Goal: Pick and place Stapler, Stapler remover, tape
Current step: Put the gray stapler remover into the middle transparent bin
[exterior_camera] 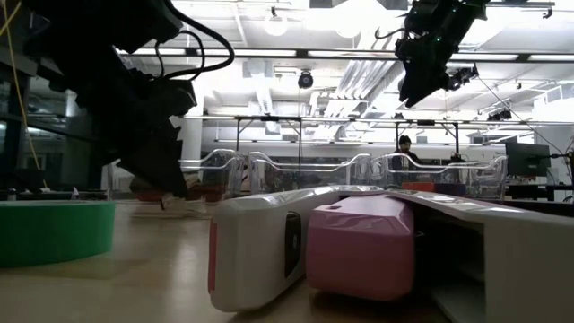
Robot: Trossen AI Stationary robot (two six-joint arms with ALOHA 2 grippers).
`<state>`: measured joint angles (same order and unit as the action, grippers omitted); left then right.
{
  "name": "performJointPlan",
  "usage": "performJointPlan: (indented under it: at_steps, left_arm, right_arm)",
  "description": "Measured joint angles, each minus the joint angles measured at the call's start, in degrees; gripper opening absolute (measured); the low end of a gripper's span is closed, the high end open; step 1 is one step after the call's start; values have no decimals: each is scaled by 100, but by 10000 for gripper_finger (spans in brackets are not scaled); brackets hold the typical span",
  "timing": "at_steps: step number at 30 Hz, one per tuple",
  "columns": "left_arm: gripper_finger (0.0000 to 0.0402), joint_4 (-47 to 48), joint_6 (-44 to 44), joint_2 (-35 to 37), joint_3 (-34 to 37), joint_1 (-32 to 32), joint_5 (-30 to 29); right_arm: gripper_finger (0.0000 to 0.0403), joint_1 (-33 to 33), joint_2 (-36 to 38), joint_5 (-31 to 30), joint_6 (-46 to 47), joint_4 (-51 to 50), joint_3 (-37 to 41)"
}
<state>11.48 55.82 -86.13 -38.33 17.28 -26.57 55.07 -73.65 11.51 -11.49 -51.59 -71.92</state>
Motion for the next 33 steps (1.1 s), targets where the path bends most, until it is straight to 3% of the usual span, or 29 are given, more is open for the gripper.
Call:
performJointPlan:
  at_steps: [8, 17, 25, 33]
  left_arm:
    - [42, -205, 20, 0, -36, -4, -369]
    - [42, -255, -2, 0, -496, -122, -1554]
    - [42, -341, -324, 0, -908, -816, -1563]
    - [42, -1511, -1365, 0, -1055, -1673, -1204]
  right_arm:
    - [211, 2, 0, 2, -10, 2, 0]
    - [211, 0, 0, 0, -15, 2, 0]
    - [211, 2, 0, 0, -13, 4, 0]
    - [211, 2, 0, 0, -9, 4, 0]
